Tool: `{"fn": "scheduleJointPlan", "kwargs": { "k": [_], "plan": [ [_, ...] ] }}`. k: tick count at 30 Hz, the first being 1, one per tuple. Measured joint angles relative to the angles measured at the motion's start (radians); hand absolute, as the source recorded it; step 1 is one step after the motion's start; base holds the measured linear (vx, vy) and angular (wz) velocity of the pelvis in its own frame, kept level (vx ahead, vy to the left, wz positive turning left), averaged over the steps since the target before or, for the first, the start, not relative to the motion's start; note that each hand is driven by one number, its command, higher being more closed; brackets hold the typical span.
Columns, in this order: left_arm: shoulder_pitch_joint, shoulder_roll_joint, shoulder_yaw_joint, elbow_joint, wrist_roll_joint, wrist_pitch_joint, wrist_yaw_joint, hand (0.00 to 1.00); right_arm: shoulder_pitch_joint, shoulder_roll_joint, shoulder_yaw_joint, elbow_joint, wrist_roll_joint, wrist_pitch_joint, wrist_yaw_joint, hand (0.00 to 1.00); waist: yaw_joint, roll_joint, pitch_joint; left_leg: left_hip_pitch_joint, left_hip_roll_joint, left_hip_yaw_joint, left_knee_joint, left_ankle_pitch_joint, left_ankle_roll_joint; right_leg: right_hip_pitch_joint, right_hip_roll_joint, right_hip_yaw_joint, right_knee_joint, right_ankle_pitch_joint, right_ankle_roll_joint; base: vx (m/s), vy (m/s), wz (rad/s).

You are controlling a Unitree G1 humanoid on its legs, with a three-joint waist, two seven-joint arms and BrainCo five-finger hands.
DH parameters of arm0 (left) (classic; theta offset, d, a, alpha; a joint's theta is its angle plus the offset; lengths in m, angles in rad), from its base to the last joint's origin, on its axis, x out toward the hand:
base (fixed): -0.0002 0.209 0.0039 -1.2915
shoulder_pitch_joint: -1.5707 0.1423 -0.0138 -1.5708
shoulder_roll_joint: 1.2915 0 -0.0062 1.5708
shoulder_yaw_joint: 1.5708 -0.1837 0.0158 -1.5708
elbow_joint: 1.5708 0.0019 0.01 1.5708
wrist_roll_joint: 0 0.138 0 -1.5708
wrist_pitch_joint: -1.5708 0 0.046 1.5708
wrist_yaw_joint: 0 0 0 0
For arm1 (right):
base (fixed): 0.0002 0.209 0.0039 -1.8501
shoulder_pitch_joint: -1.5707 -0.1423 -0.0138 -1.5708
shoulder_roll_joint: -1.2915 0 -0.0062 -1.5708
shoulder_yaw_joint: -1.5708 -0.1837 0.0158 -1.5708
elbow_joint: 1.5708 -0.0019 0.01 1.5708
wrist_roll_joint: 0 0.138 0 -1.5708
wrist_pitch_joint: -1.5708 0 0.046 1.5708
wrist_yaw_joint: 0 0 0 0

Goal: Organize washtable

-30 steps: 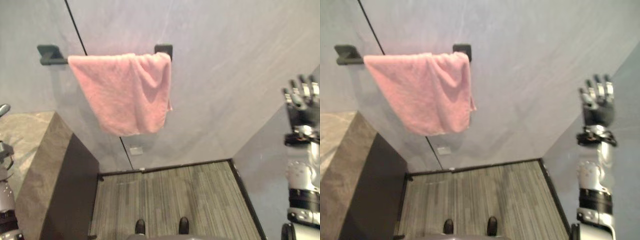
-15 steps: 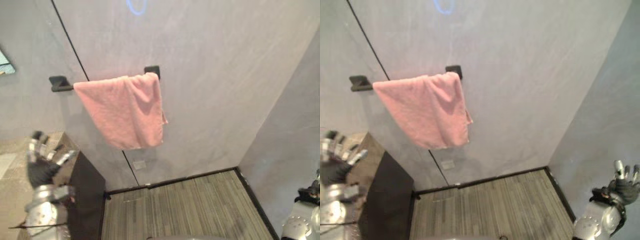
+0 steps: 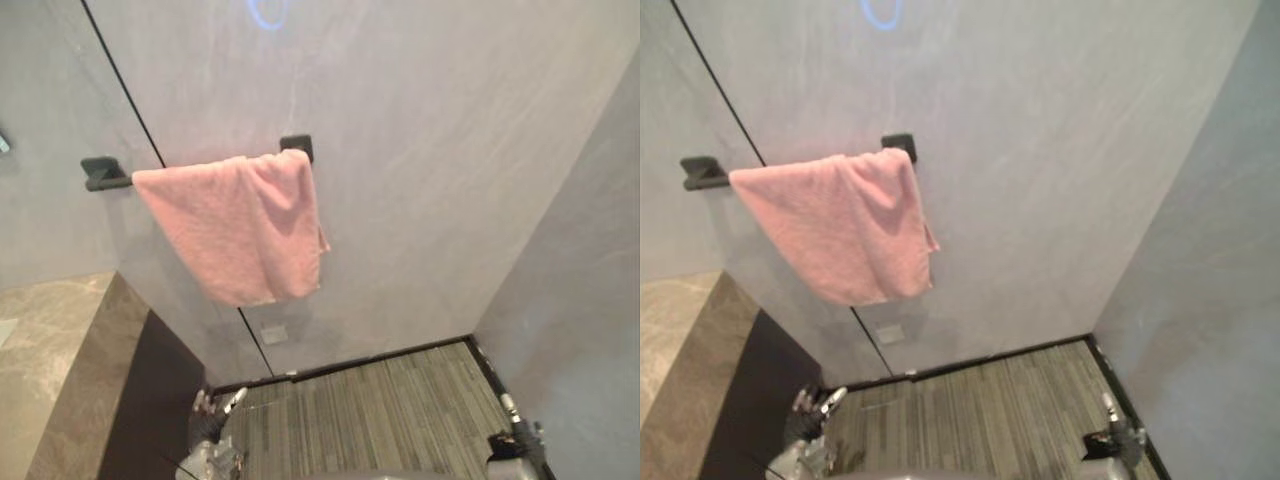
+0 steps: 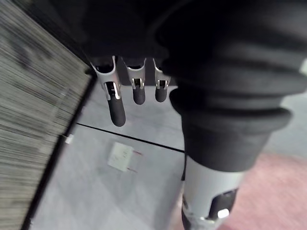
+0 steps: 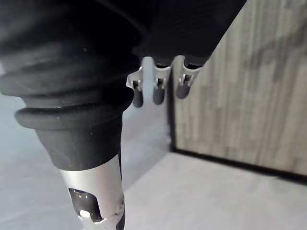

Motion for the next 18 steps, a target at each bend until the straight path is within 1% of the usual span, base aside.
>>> {"fn": "scheduleJointPlan", "kwargs": {
  "k": [1, 2, 3, 4, 5, 6, 7, 8, 9, 10, 11, 12, 14, 16, 18],
  "plan": [
    [-0.026, -0.003, 0.034, 0.092, 0.0, 0.001, 0.015, 0.0, 0.0, 0.0, 0.014, 0.055, -0.007, 0.009, 0.001, 0.0, 0.002, -0.004, -0.001, 0.0, -0.002, -0.001, 0.0, -0.004, 0.0, 0.0, -0.002, -0.002, 0.001, -0.007, -0.001, 0.06, 0.002, 0.04],
    [-0.031, -0.005, 0.05, 0.133, 0.0, 0.001, 0.022, 0.0, -0.002, -0.001, 0.015, 0.079, -0.016, 0.014, 0.003, 0.0, 0.003, -0.006, -0.001, 0.0, -0.003, -0.002, 0.0, -0.006, 0.0, 0.001, -0.003, -0.003, 0.001, -0.01, 0.0, 0.11, 0.005, 0.06],
    [-0.05, -0.006, 0.083, 0.23, 0.002, 0.001, 0.037, 0.0, -0.005, -0.001, 0.022, 0.139, -0.049, 0.019, 0.011, 0.0, 0.002, -0.009, 0.0, 0.003, -0.006, -0.004, -0.001, -0.011, 0.0, 0.006, -0.005, -0.005, 0.0, -0.013, 0.001, 0.14, 0.008, 0.08],
    [-0.058, -0.006, 0.099, 0.316, 0.013, 0.002, 0.049, 0.0, -0.007, -0.001, 0.024, 0.197, -0.091, 0.023, 0.02, 0.0, 0.001, -0.013, 0.002, 0.006, -0.011, -0.009, -0.001, -0.016, 0.0, 0.014, -0.009, -0.009, 0.0, -0.016, 0.006, 0.12, 0.007, 0.11],
    [-0.061, -0.008, 0.106, 0.355, 0.027, 0.004, 0.056, 0.0, -0.006, -0.002, 0.024, 0.224, -0.121, 0.028, 0.021, 0.0, 0.0, -0.015, 0.003, 0.008, -0.013, -0.012, -0.001, -0.017, 0.002, 0.015, -0.012, -0.014, 0.0, -0.02, 0.009, 0.11, 0.013, 0.14],
    [-0.062, -0.013, 0.115, 0.421, 0.046, 0.009, 0.063, 0.0, -0.006, -0.004, 0.029, 0.277, -0.171, 0.041, 0.021, 0.0, -0.001, -0.021, 0.005, 0.011, -0.018, -0.015, -0.001, -0.021, 0.002, 0.02, -0.017, -0.019, 0.001, -0.027, 0.013, 0.1, 0.017, 0.11],
    [-0.062, -0.02, 0.139, 0.466, 0.046, 0.018, 0.063, 0.0, -0.01, -0.016, 0.041, 0.317, -0.247, 0.054, 0.022, 0.0, 0.0, -0.029, 0.008, 0.012, -0.023, -0.017, -0.001, -0.029, 0.002, 0.023, -0.021, -0.02, -0.001, -0.03, 0.015, 0.12, 0.022, 0.09],
    [-0.061, -0.016, 0.156, 0.479, 0.053, 0.022, 0.064, 0.0, -0.014, -0.024, 0.05, 0.337, -0.285, 0.061, 0.022, 0.0, 0.0, -0.034, 0.011, 0.013, -0.025, -0.018, -0.001, -0.031, 0.003, 0.026, -0.023, -0.021, -0.001, -0.032, 0.014, 0.11, 0.019, 0.1],
    [-0.067, -0.008, 0.171, 0.516, 0.068, 0.032, 0.065, 0.0, -0.022, -0.029, 0.061, 0.378, -0.35, 0.074, 0.025, 0.0, -0.001, -0.042, 0.016, 0.014, -0.03, -0.025, -0.001, -0.033, 0.004, 0.029, -0.028, -0.024, -0.001, -0.034, 0.013, 0.1, 0.021, 0.12],
    [-0.069, 0.003, 0.186, 0.546, 0.1, 0.046, 0.064, 0.0, -0.026, -0.039, 0.065, 0.407, -0.437, 0.092, 0.044, 0.0, -0.001, -0.048, 0.019, 0.014, -0.035, -0.027, 0.0, -0.038, 0.006, 0.03, -0.032, -0.024, -0.001, -0.036, 0.014, 0.1, 0.021, 0.09],
    [-0.069, 0.007, 0.192, 0.553, 0.116, 0.053, 0.063, 0.0, -0.029, -0.043, 0.072, 0.416, -0.473, 0.099, 0.052, 0.0, -0.001, -0.051, 0.021, 0.015, -0.037, -0.027, 0.0, -0.04, 0.007, 0.03, -0.034, -0.024, -0.001, -0.037, 0.014, 0.1, 0.024, 0.02],
    [-0.07, 0.015, 0.196, 0.565, 0.14, 0.061, 0.059, 0.0, -0.034, -0.052, 0.096, 0.436, -0.533, 0.107, 0.074, 0.0, 0.0, -0.055, 0.026, 0.014, -0.043, -0.03, 0.0, -0.043, 0.009, 0.031, -0.037, -0.024, -0.003, -0.038, 0.015, 0.1, 0.019, 0.02],
    [-0.081, 0.023, 0.198, 0.571, 0.177, 0.072, 0.039, 0.0, -0.044, -0.058, 0.102, 0.457, -0.589, 0.115, 0.108, 0.0, -0.001, -0.059, 0.031, 0.014, -0.052, -0.038, 0.004, -0.047, 0.014, 0.033, -0.041, -0.026, -0.003, -0.041, 0.02, 0.1, 0.018, 0.05],
    [-0.099, 0.044, 0.188, 0.594, 0.199, 0.084, -0.005, 0.0, -0.065, -0.067, 0.104, 0.492, -0.585, 0.13, 0.153, 0.0, -0.002, -0.067, 0.045, 0.027, -0.065, -0.041, 0.005, -0.047, 0.015, 0.056, -0.054, -0.031, -0.005, -0.045, 0.026, 0.09, 0.036, 0.07],
    [-0.099, 0.053, 0.178, 0.597, 0.197, 0.09, -0.027, 0.0, -0.075, -0.073, 0.12, 0.512, -0.584, 0.13, 0.17, 0.0, -0.003, -0.072, 0.047, 0.031, -0.071, -0.044, 0.004, -0.052, 0.022, 0.063, -0.059, -0.04, -0.008, -0.046, 0.028, 0.03, 0.028, 0.1]
  ]
}}
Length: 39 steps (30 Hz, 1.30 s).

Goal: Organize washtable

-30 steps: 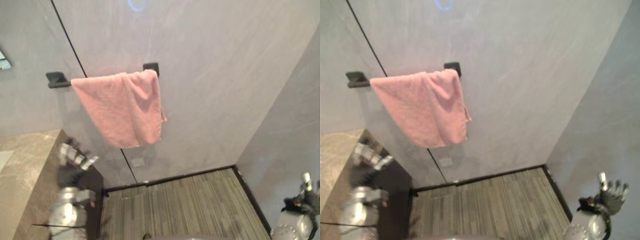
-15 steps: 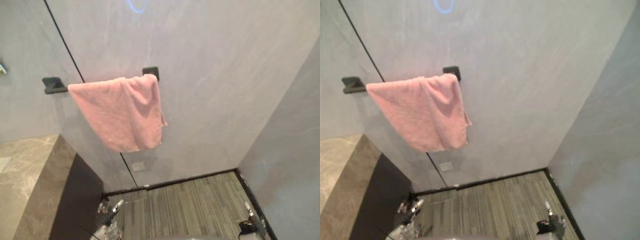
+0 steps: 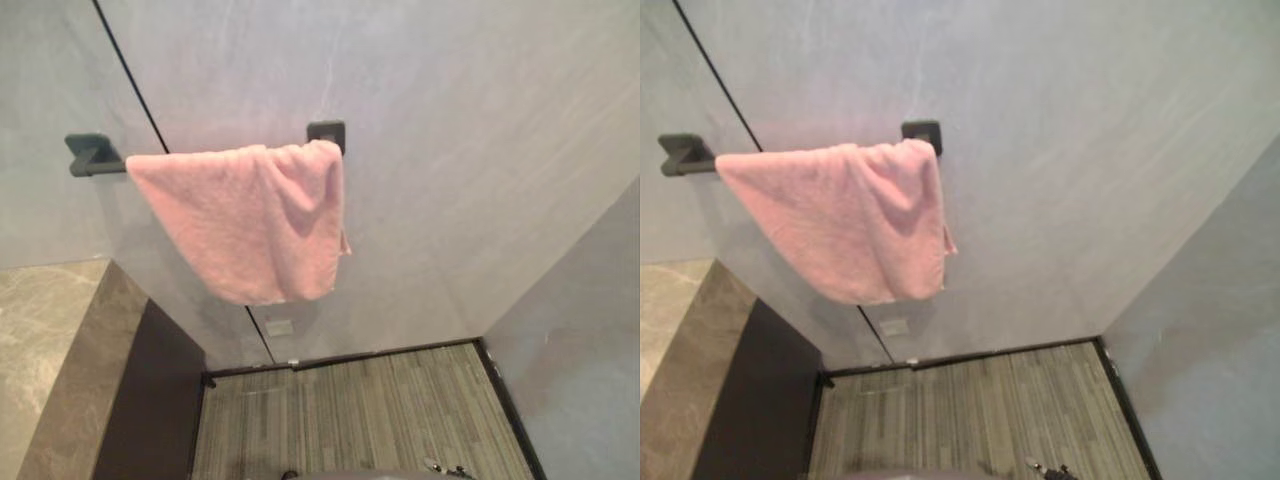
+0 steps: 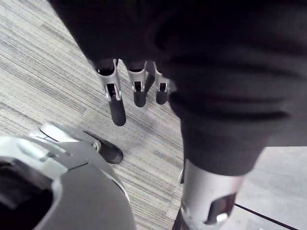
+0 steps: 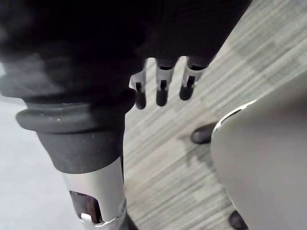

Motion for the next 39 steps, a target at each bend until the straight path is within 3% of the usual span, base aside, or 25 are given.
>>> {"fn": "scheduleJointPlan", "kwargs": {
  "k": [16, 18, 21, 24, 26, 28, 29, 30, 31, 32, 33, 34, 36, 37, 38, 39],
  "plan": [
    [-0.021, 0.07, -0.151, 0.026, 0.034, -0.001, -0.002, 0.0, -0.028, -0.015, 0.09, 0.034, 0.046, -0.003, 0.025, 0.0, -0.025, -0.033, 0.028, 0.026, -0.035, -0.051, -0.005, -0.001, 0.005, 0.038, -0.034, -0.044, 0.012, -0.014, 0.021, -0.03, 0.016, 0.09],
    [-0.022, 0.072, -0.152, 0.026, 0.041, -0.001, -0.002, 0.0, -0.028, -0.015, 0.096, 0.034, 0.046, -0.002, 0.025, 0.0, -0.025, -0.023, 0.035, 0.028, -0.035, -0.055, -0.005, -0.001, 0.005, 0.042, -0.034, -0.049, 0.012, -0.015, 0.021, -0.03, -0.011, 0.07],
    [-0.026, 0.077, -0.171, 0.025, 0.044, -0.001, -0.001, 0.0, -0.035, -0.019, 0.099, 0.032, 0.059, -0.004, 0.026, 0.0, -0.032, -0.024, 0.046, 0.005, -0.042, -0.107, -0.005, 0.008, 0.016, 0.025, -0.043, -0.1, 0.053, -0.041, 0.022, -0.06, -0.022, 0.53],
    [-0.044, 0.076, -0.185, 0.003, 0.045, -0.002, 0.001, 0.0, -0.044, -0.022, 0.123, 0.004, 0.077, -0.003, 0.024, 0.0, -0.021, -0.029, 0.084, -0.046, -0.068, -0.227, 0.001, 0.049, 0.024, 0.024, -0.065, -0.23, 0.117, -0.082, 0.02, -0.03, -0.035, 1.32],
    [-0.059, 0.071, -0.182, -0.019, 0.046, -0.003, 0.002, 0.0, -0.044, -0.021, 0.162, -0.026, 0.076, -0.008, 0.022, 0.0, -0.021, -0.017, 0.118, -0.091, -0.084, -0.313, 0.002, 0.078, 0.023, 0.011, -0.085, -0.321, 0.161, -0.109, 0.025, -0.05, -0.022, 1.4],
    [-0.078, 0.063, -0.169, -0.044, 0.041, -0.007, 0.005, 0.0, -0.046, -0.024, 0.179, -0.045, 0.074, -0.009, 0.02, 0.0, 0.022, -0.025, 0.143, -0.132, -0.097, -0.346, 0.003, 0.093, 0.03, -0.015, -0.116, -0.397, 0.227, -0.146, 0.03, -0.05, -0.022, 1.07],
    [-0.077, 0.06, -0.149, -0.058, 0.042, -0.008, 0.006, 0.0, -0.046, -0.019, 0.178, -0.047, 0.074, -0.008, 0.018, 0.0, 0.029, -0.033, 0.15, -0.156, -0.092, -0.275, 0.016, 0.081, 0.062, -0.017, -0.133, -0.432, 0.262, -0.164, 0.03, -0.07, -0.009, 1.21],
    [-0.07, 0.06, -0.127, -0.069, 0.038, -0.01, 0.008, 0.0, -0.043, -0.005, 0.177, -0.072, 0.074, -0.006, 0.017, 0.0, 0.028, -0.042, 0.152, -0.196, -0.078, -0.133, 0.076, 0.021, 0.157, -0.017, -0.153, -0.496, 0.297, -0.174, 0.028, -0.02, 0.032, 1.34],
    [-0.072, 0.053, -0.103, -0.088, 0.018, -0.013, 0.018, 0.0, -0.029, 0.006, 0.177, -0.087, 0.075, -0.008, 0.016, 0.0, 0.032, -0.07, 0.155, -0.225, -0.061, 0.009, 0.162, -0.022, 0.174, -0.024, -0.196, -0.526, 0.303, -0.169, 0.018, 0.03, 0.051, 1.19],
    [-0.069, 0.048, -0.096, -0.096, 0.007, -0.015, 0.024, 0.0, -0.032, 0.01, 0.174, -0.088, 0.075, -0.008, 0.016, 0.0, 0.034, -0.078, 0.16, -0.255, -0.033, 0.082, 0.261, -0.039, 0.179, -0.02, -0.207, -0.546, 0.311, -0.173, 0.013, 0.16, 0.082, 0.83],
    [-0.059, 0.039, -0.096, -0.097, 0.0, -0.015, 0.025, 0.0, -0.033, 0.01, 0.164, -0.122, 0.076, -0.006, 0.016, 0.0, 0.03, -0.046, 0.156, -0.286, 0.018, 0.212, 0.419, -0.088, 0.165, -0.01, -0.222, -0.584, 0.359, -0.181, 0.015, 0.15, 0.152, 0.82],
    [-0.053, 0.034, -0.097, -0.1, -0.001, -0.016, 0.024, 0.0, -0.045, 0.005, 0.142, -0.129, 0.078, -0.009, 0.015, 0.0, 0.022, -0.03, 0.165, -0.297, 0.021, 0.271, 0.476, -0.1, 0.163, -0.012, -0.234, -0.591, 0.419, -0.207, 0.012, 0.13, 0.14, 0.98],
    [-0.055, 0.033, -0.108, -0.102, -0.001, -0.021, 0.025, 0.0, -0.052, 0.015, 0.102, -0.13, 0.087, -0.01, 0.02, 0.0, 0.019, -0.01, 0.163, -0.302, 0.007, 0.24, 0.432, -0.095, 0.16, -0.016, -0.189, -0.573, 0.374, -0.228, -0.017, -0.02, 0.059, 1.1],
    [-0.079, 0.042, -0.11, -0.094, -0.001, -0.022, 0.023, 0.0, -0.055, 0.038, 0.082, -0.112, 0.089, -0.011, 0.02, 0.0, -0.012, -0.033, 0.138, -0.28, -0.05, 0.196, 0.313, -0.081, 0.153, 0.007, -0.137, -0.586, 0.211, -0.181, -0.026, 0.03, 0.012, 1.51],
    [-0.087, 0.053, -0.114, -0.069, 0.0, -0.021, 0.022, 0.0, -0.069, 0.044, 0.066, -0.082, 0.097, -0.02, 0.02, 0.0, -0.012, -0.034, 0.137, -0.267, -0.011, 0.294, 0.416, -0.172, 0.136, 0.036, -0.145, -0.658, 0.187, -0.136, 0.032, 0.08, 0.016, 1.47],
    [-0.087, 0.048, -0.117, -0.059, 0.0, -0.02, 0.023, 0.0, -0.077, 0.037, 0.053, -0.081, 0.099, -0.02, 0.02, 0.0, -0.018, -0.017, 0.136, -0.232, -0.001, 0.322, 0.364, -0.181, 0.117, 0.044, -0.143, -0.689, 0.207, -0.134, 0.029, 0.19, 0.118, 1.34]
  ]
}}
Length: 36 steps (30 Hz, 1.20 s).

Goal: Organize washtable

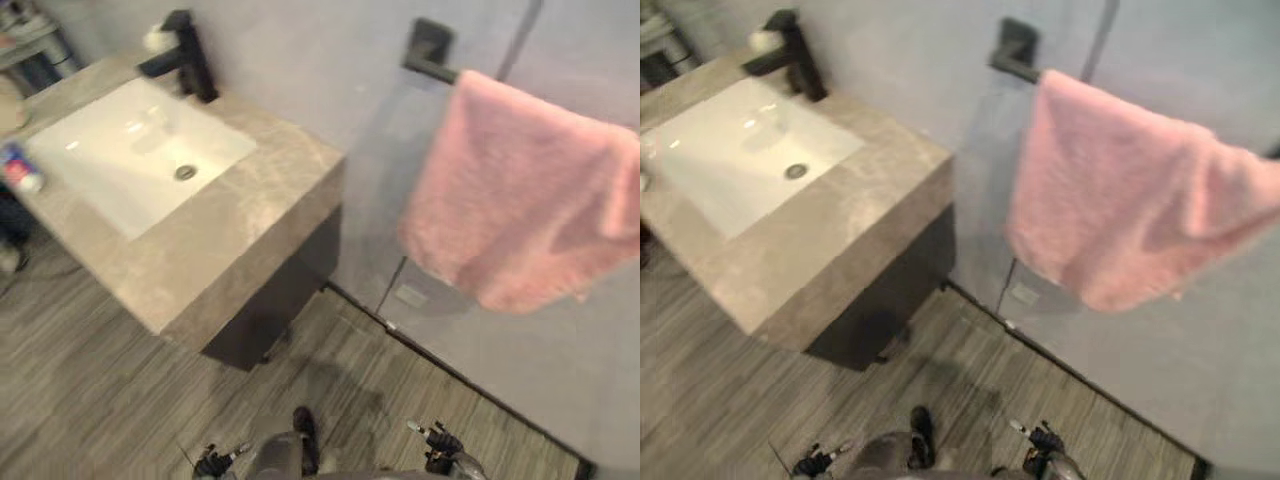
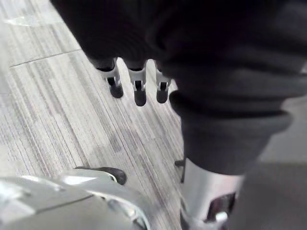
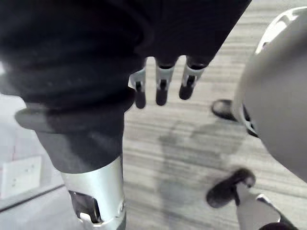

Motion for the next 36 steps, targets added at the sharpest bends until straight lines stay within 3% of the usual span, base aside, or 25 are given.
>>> {"fn": "scheduleJointPlan", "kwargs": {
  "k": [1, 2, 4, 6, 7, 8, 10, 14, 19, 22, 23, 24, 25, 26, 29, 31, 33, 35, 36],
  "plan": [
    [0.002, 0.007, -0.024, 0.019, 0.008, 0.005, -0.002, 0.0, -0.006, -0.01, -0.03, 0.011, 0.019, 0.002, -0.002, 0.0, -0.01, 0.003, 0.003, 0.078, -0.06, -0.025, -0.139, 0.092, 0.025, 0.014, -0.028, -0.067, 0.057, 0.014, -0.009, 0.12, 0.101, 1.09],
    [0.005, -0.001, -0.046, 0.027, 0.011, 0.003, -0.005, 0.0, 0.004, -0.025, -0.045, 0.017, 0.022, 0.0, 0.0, 0.0, -0.007, 0.026, -0.004, 0.11, -0.061, -0.063, -0.198, 0.111, 0.029, 0.01, -0.029, -0.097, 0.096, 0.01, -0.021, 0.1, 0.097, 1.11],
    [0.001, 0.001, -0.063, 0.036, 0.033, 0.004, -0.007, 0.0, 0.003, -0.026, -0.045, 0.017, 0.027, -0.005, 0.0, 0.0, -0.006, 0.045, -0.003, 0.138, -0.054, -0.127, -0.234, 0.135, 0.027, 0.02, 0.015, -0.098, 0.022, -0.015, -0.01, 0.04, -0.034, 0.91],
    [0.001, 0.006, -0.071, 0.043, 0.041, 0.001, -0.011, 0.0, 0.003, -0.025, -0.046, 0.018, 0.029, -0.006, 0.0, 0.0, -0.006, 0.046, -0.002, 0.16, -0.057, -0.176, -0.242, 0.142, 0.021, 0.026, 0.041, -0.113, -0.06, 0.005, -0.038, 0.01, -0.071, 0.96],
    [0.005, 0.017, -0.08, 0.046, 0.041, 0.001, -0.021, 0.0, 0.003, -0.023, -0.046, 0.023, 0.029, -0.004, 0.0, 0.0, -0.007, 0.032, -0.007, 0.185, -0.081, -0.207, -0.27, 0.16, 0.013, 0.019, 0.036, -0.118, -0.09, 0.104, -0.081, -0.04, -0.085, 0.84],
    [0.009, 0.016, -0.086, 0.054, 0.041, 0.001, -0.024, 0.0, 0.003, -0.028, -0.049, 0.034, 0.028, -0.004, 0.0, 0.0, -0.007, 0.034, -0.018, 0.205, -0.085, -0.226, -0.306, 0.182, -0.001, 0.028, 0.026, -0.119, -0.081, 0.114, -0.051, -0.05, -0.095, 0.7],
    [0.019, 0.009, -0.099, 0.058, 0.041, 0.0, -0.026, 0.0, -0.007, -0.037, -0.049, 0.047, 0.026, -0.003, 0.0, 0.0, -0.002, 0.046, -0.026, 0.225, -0.085, -0.241, -0.369, 0.215, -0.015, 0.026, 0.031, -0.129, -0.077, 0.11, -0.05, -0.09, -0.067, 0.3],
    [0.035, -0.011, -0.093, 0.076, 0.044, 0.007, -0.026, 0.0, -0.027, -0.057, -0.049, 0.061, 0.02, 0.001, 0.004, 0.0, -0.004, 0.078, -0.021, 0.219, -0.091, -0.262, -0.37, 0.222, -0.022, 0.034, 0.026, -0.152, -0.073, 0.106, -0.047, -0.12, -0.037, 0.16],
    [0.038, -0.001, -0.092, 0.068, 0.053, 0.004, -0.045, 0.0, -0.025, -0.065, -0.048, 0.088, 0.02, 0.005, 0.005, 0.0, -0.001, 0.057, -0.015, 0.226, -0.108, -0.32, -0.37, 0.232, -0.013, 0.068, 0.007, -0.214, -0.048, 0.094, -0.047, -0.08, -0.005, 0.38],
    [0.037, 0.004, -0.104, 0.059, 0.079, 0.004, -0.046, 0.0, -0.017, -0.066, -0.048, 0.089, 0.021, 0.017, 0.005, 0.0, -0.005, 0.051, -0.012, 0.223, -0.135, -0.399, -0.37, 0.224, 0.002, 0.085, -0.039, -0.244, 0.038, 0.072, -0.045, -0.05, 0.026, 0.58],
    [0.041, 0.006, -0.121, 0.049, 0.089, 0.005, -0.046, 0.0, -0.003, -0.07, -0.05, 0.083, 0.027, 0.016, 0.007, 0.0, -0.009, 0.054, -0.011, 0.226, -0.147, -0.443, -0.37, 0.214, 0.016, 0.068, -0.073, -0.183, 0.13, 0.058, -0.085, -0.04, 0.071, 1.03],
    [0.044, 0.016, -0.157, 0.041, 0.096, 0.005, -0.046, 0.0, 0.014, -0.075, -0.047, 0.074, 0.032, 0.014, 0.007, 0.0, -0.011, 0.054, -0.012, 0.228, -0.153, -0.482, -0.369, 0.218, 0.025, 0.032, -0.096, -0.042, 0.223, 0.058, -0.129, 0.03, 0.174, 1.29],
    [0.044, 0.035, -0.205, 0.03, 0.099, 0.003, -0.048, 0.0, 0.033, -0.082, -0.036, 0.075, 0.039, 0.009, 0.007, 0.0, -0.009, 0.065, -0.012, 0.231, -0.156, -0.537, -0.363, 0.243, 0.043, -0.037, -0.072, 0.232, 0.297, 0.032, -0.148, 0.08, 0.163, 1.5],
    [0.042, 0.054, -0.228, 0.022, 0.098, 0.0, -0.048, 0.0, 0.043, -0.076, -0.019, 0.075, 0.058, 0.012, 0.009, 0.0, -0.005, 0.036, -0.013, 0.221, -0.167, -0.588, -0.362, 0.252, 0.041, -0.08, 0.0, 0.521, 0.3, -0.038, -0.108, 0.08, 0.111, 1.36],
    [0.031, 0.076, -0.218, 0.035, 0.098, 0.001, -0.048, 0.0, 0.05, -0.049, -0.013, 0.075, 0.074, 0.013, 0.009, 0.0, -0.01, -0.004, -0.018, 0.21, -0.204, -0.73, -0.362, 0.293, 0.026, -0.092, 0.097, 0.868, 0.286, -0.12, -0.04, 0.06, -0.034, 1.43],
    [0.032, 0.066, -0.181, 0.034, 0.098, -0.001, -0.05, 0.0, 0.051, -0.043, -0.007, 0.075, 0.071, 0.014, 0.012, 0.0, -0.006, -0.01, -0.023, 0.21, -0.227, -0.793, -0.362, 0.295, 0.023, -0.079, 0.092, 0.863, 0.248, -0.123, -0.031, 0.03, -0.083, 1.36],
    [0.038, 0.06, -0.131, 0.03, 0.096, -0.001, -0.05, 0.0, 0.05, -0.031, 0.001, 0.074, 0.054, 0.017, 0.026, 0.0, 0.0, -0.028, -0.036, 0.194, -0.25, -0.798, -0.362, 0.294, 0.024, -0.071, 0.07, 0.82, 0.167, -0.068, -0.034, -0.02, -0.125, 1.15],
    [0.047, 0.048, -0.105, 0.029, 0.092, 0.0, -0.048, 0.0, 0.049, -0.032, -0.006, 0.075, 0.013, 0.02, 0.029, 0.0, 0.01, -0.034, -0.056, 0.192, -0.255, -0.802, -0.368, 0.293, 0.025, -0.053, 0.059, 0.787, 0.122, -0.064, -0.02, -0.01, -0.119, 0.59],
    [0.054, 0.042, -0.103, 0.032, 0.085, -0.001, -0.048, 0.0, 0.049, -0.036, -0.011, 0.077, -0.002, 0.019, 0.029, 0.0, 0.029, -0.023, -0.054, 0.191, -0.253, -0.806, -0.369, 0.293, 0.024, -0.036, 0.06, 0.773, 0.088, -0.065, -0.018, -0.04, -0.118, 0.24]
  ]
}}
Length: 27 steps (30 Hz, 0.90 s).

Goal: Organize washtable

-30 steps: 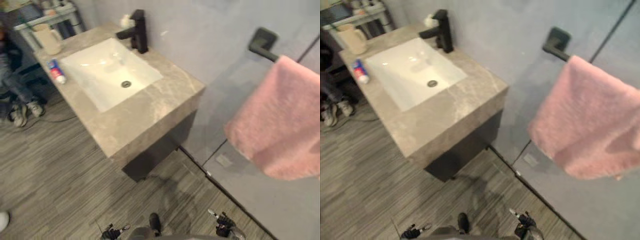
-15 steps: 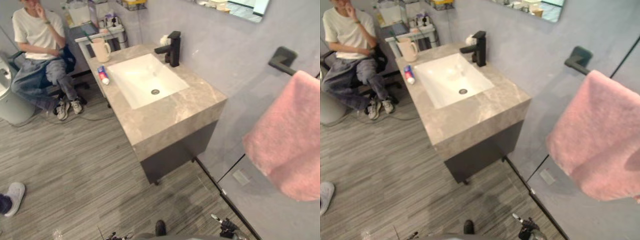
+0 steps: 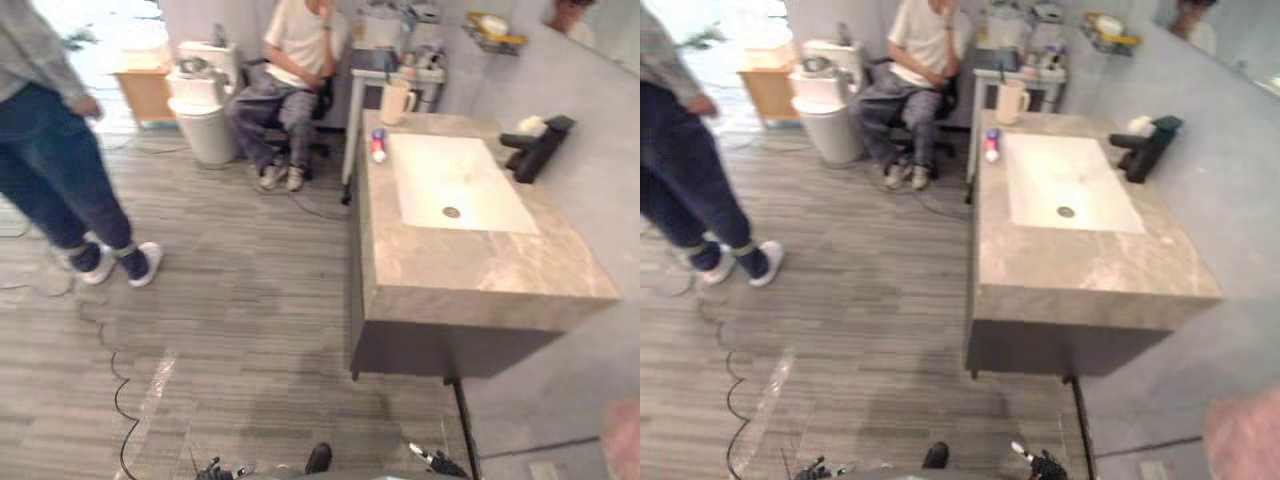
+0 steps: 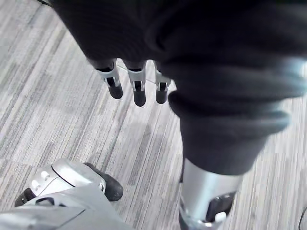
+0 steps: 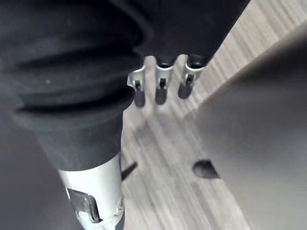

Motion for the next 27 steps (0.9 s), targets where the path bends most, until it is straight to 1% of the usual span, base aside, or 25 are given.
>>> {"fn": "scheduleJointPlan", "kwargs": {
  "k": [1, 2, 3, 4, 6, 9, 11, 12, 13, 14, 15, 16, 17, 18, 19, 20, 21, 22, 23, 24, 25, 26, 27],
  "plan": [
    [-0.001, -0.004, 0.005, 0.01, -0.008, 0.004, -0.001, 0.0, 0.002, -0.001, -0.005, 0.0, -0.015, 0.0, 0.0, 0.0, -0.005, 0.009, -0.001, -0.001, 0.001, -0.017, 0.0, 0.008, -0.012, 0.026, 0.002, -0.021, -0.041, 0.0, 0.006, -0.05, -0.124, 0.26],
    [0.0, -0.005, 0.005, 0.023, -0.009, 0.007, -0.001, 0.0, 0.003, -0.001, -0.006, 0.002, -0.02, -0.001, 0.0, 0.0, -0.007, 0.007, 0.001, -0.001, 0.002, -0.032, 0.0, 0.011, -0.016, 0.035, 0.005, -0.036, -0.053, 0.003, 0.011, -0.05, -0.139, 0.49],
    [-0.003, -0.005, 0.005, 0.043, -0.01, 0.008, -0.001, 0.0, 0.001, -0.001, -0.037, 0.001, -0.02, 0.0, -0.001, 0.0, -0.01, 0.013, 0.001, 0.004, 0.003, -0.041, 0.0, 0.015, -0.021, 0.051, 0.007, -0.064, -0.065, 0.003, 0.011, -0.02, -0.087, 0.62],
    [-0.003, -0.005, 0.005, 0.044, -0.01, 0.01, -0.002, 0.0, 0.004, -0.004, -0.046, 0.003, -0.02, 0.0, -0.002, 0.0, -0.01, 0.014, 0.001, 0.014, 0.003, -0.055, 0.0, 0.027, -0.036, 0.075, 0.01, -0.09, -0.072, 0.003, 0.011, -0.01, -0.079, 0.64],
    [-0.004, 0.0, 0.005, 0.044, -0.01, 0.011, -0.016, 0.0, 0.005, -0.006, -0.046, 0.011, -0.02, 0.001, -0.002, 0.0, -0.009, 0.007, 0.002, 0.025, -0.001, -0.088, 0.0, 0.047, -0.049, 0.112, 0.015, -0.132, -0.087, 0.003, 0.011, 0.02, -0.075, 0.7],
    [-0.007, 0.005, 0.005, 0.042, -0.01, 0.01, -0.02, 0.0, 0.005, -0.005, -0.046, 0.012, -0.02, 0.001, -0.002, 0.0, -0.008, -0.004, 0.012, 0.028, -0.013, -0.144, -0.001, 0.063, -0.055, 0.142, 0.021, -0.185, -0.097, 0.003, 0.011, 0.02, -0.068, 0.63],
    [-0.007, 0.006, 0.005, 0.042, -0.01, 0.011, -0.02, 0.0, 0.004, 0.004, -0.044, 0.011, -0.02, 0.0, -0.001, 0.0, -0.007, 0.0, 0.019, 0.011, -0.018, -0.168, -0.001, 0.062, -0.055, 0.141, 0.024, -0.219, -0.104, 0.003, 0.011, -0.04, -0.057, 0.53],
    [-0.009, 0.007, 0.004, 0.041, -0.01, 0.011, -0.02, 0.0, 0.004, 0.006, -0.044, 0.007, -0.02, 0.0, -0.001, 0.0, -0.007, 0.005, 0.023, -0.005, -0.02, -0.171, -0.001, 0.061, -0.054, 0.139, 0.024, -0.237, -0.109, 0.0, 0.009, -0.07, -0.038, 0.53],
    [-0.014, 0.005, 0.005, 0.033, -0.01, 0.012, -0.02, 0.0, 0.002, 0.008, -0.037, -0.005, -0.021, 0.0, -0.002, 0.0, -0.006, 0.004, 0.024, -0.026, -0.021, -0.162, -0.001, 0.058, -0.051, 0.126, 0.024, -0.264, -0.115, -0.007, 0.013, -0.06, -0.026, 0.64],
    [-0.02, 0.005, 0.006, 0.026, -0.011, 0.013, -0.02, 0.0, 0.006, 0.015, -0.031, -0.028, -0.021, 0.0, -0.002, 0.0, -0.007, -0.009, 0.032, -0.044, -0.02, -0.129, 0.0, 0.056, -0.049, 0.117, 0.019, -0.288, -0.113, -0.008, 0.014, -0.04, -0.005, 0.61],
    [-0.024, 0.005, 0.006, 0.017, -0.015, 0.015, -0.02, 0.0, 0.006, 0.019, -0.029, -0.041, -0.021, 0.0, -0.003, 0.0, -0.007, -0.003, 0.045, -0.05, -0.017, -0.107, 0.001, 0.054, -0.046, 0.117, 0.019, -0.295, -0.108, -0.008, 0.015, -0.04, -0.006, 0.61],
    [-0.027, 0.005, 0.011, -0.003, -0.028, 0.017, -0.02, 0.0, 0.007, 0.021, -0.012, -0.056, -0.021, 0.0, -0.003, 0.0, -0.008, -0.008, 0.076, -0.059, -0.007, -0.045, 0.006, 0.042, -0.029, 0.116, 0.011, -0.314, -0.092, -0.009, 0.015, -0.08, 0.016, 0.59],
    [-0.03, 0.001, 0.045, -0.012, -0.051, 0.021, -0.02, 0.0, 0.005, 0.032, 0.012, -0.073, -0.021, 0.0, -0.003, 0.0, -0.011, -0.027, 0.087, -0.092, 0.001, 0.088, 0.026, 0.019, -0.001, 0.107, -0.013, -0.352, -0.086, 0.004, 0.024, -0.08, 0.033, 0.6],
    [-0.033, 0.0, 0.065, -0.014, -0.067, 0.022, -0.02, 0.0, 0.007, 0.04, 0.019, -0.077, -0.02, 0.0, -0.003, 0.0, -0.013, -0.044, 0.091, -0.132, 0.009, 0.197, 0.097, -0.003, 0.03, 0.096, -0.034, -0.364, -0.071, 0.004, 0.024, -0.03, 0.077, 0.53],
    [-0.035, -0.006, 0.09, -0.022, -0.095, 0.023, -0.019, 0.0, 0.007, 0.042, 0.026, -0.079, -0.019, 0.0, -0.003, 0.0, -0.012, -0.045, 0.096, -0.212, 0.068, 0.422, 0.317, -0.071, 0.086, 0.086, -0.057, -0.385, -0.017, -0.003, 0.027, 0.07, 0.112, 0.3],
    [-0.024, -0.028, 0.112, -0.036, -0.113, 0.022, -0.018, 0.0, 0.005, 0.025, 0.036, -0.084, -0.019, 0.0, -0.002, 0.0, -0.01, -0.014, 0.092, -0.241, 0.12, 0.53, 0.42, -0.162, 0.088, 0.072, -0.044, -0.373, 0.065, -0.018, 0.031, 0.08, 0.092, 0.15],
    [-0.016, -0.027, 0.114, -0.037, -0.125, 0.021, -0.018, 0.0, 0.003, 0.024, 0.036, -0.084, -0.015, 0.0, -0.004, 0.0, -0.008, -0.016, 0.092, -0.239, 0.117, 0.523, 0.438, -0.175, 0.082, 0.058, -0.05, -0.358, 0.091, -0.032, 0.024, 0.05, 0.132, 0.06],
    [-0.011, -0.019, 0.114, -0.042, -0.128, 0.015, -0.018, 0.0, 0.006, 0.034, 0.027, -0.087, -0.01, -0.001, -0.003, 0.0, -0.01, -0.024, 0.081, -0.221, 0.094, 0.511, 0.394, -0.173, 0.072, 0.047, -0.051, -0.33, 0.08, -0.042, 0.01, -0.01, 0.086, 0.07],
    [-0.011, -0.017, 0.114, -0.041, -0.127, 0.011, -0.018, 0.0, 0.006, 0.043, 0.02, -0.088, -0.01, -0.002, -0.002, 0.0, -0.009, -0.032, 0.076, -0.202, 0.081, 0.505, 0.353, -0.166, 0.063, 0.045, -0.05, -0.322, 0.067, -0.041, 0.009, -0.04, 0.104, 0.14],
    [-0.012, -0.016, 0.113, -0.041, -0.126, 0.005, -0.018, 0.0, 0.012, 0.054, -0.006, -0.089, -0.009, -0.002, 0.001, 0.0, -0.01, -0.03, 0.07, -0.155, 0.063, 0.502, 0.242, -0.154, 0.038, 0.05, -0.033, -0.316, 0.027, -0.039, 0.004, -0.07, 0.069, 0.26],
    [-0.012, -0.008, 0.112, -0.023, -0.119, 0.006, -0.022, 0.0, 0.022, 0.072, -0.041, -0.087, -0.007, -0.004, 0.002, 0.0, -0.037, -0.058, 0.036, -0.116, 0.033, 0.513, 0.174, -0.201, -0.027, 0.034, -0.039, -0.314, -0.053, -0.02, -0.034, -0.07, 0.068, 0.44],
    [-0.01, 0.003, 0.114, -0.02, -0.117, 0.006, -0.023, 0.0, 0.027, 0.084, -0.058, -0.084, -0.001, -0.007, 0.004, 0.0, -0.055, -0.086, 0.029, -0.168, 0.027, 0.516, 0.321, -0.235, 0.054, 0.023, -0.071, -0.315, -0.04, 0.005, -0.021, -0.03, -0.002, 0.3],
    [0.003, -0.009, 0.092, 0.002, -0.117, 0.006, -0.021, 0.0, 0.045, 0.054, -0.1, -0.096, 0.002, -0.009, 0.02, 0.0, -0.043, 0.019, 0.027, -0.212, 0.127, 0.441, 0.494, -0.337, 0.036, 0.027, -0.008, -0.311, -0.009, -0.007, 0.022, 0.03, 0.057, 0.06]
  ]
}}
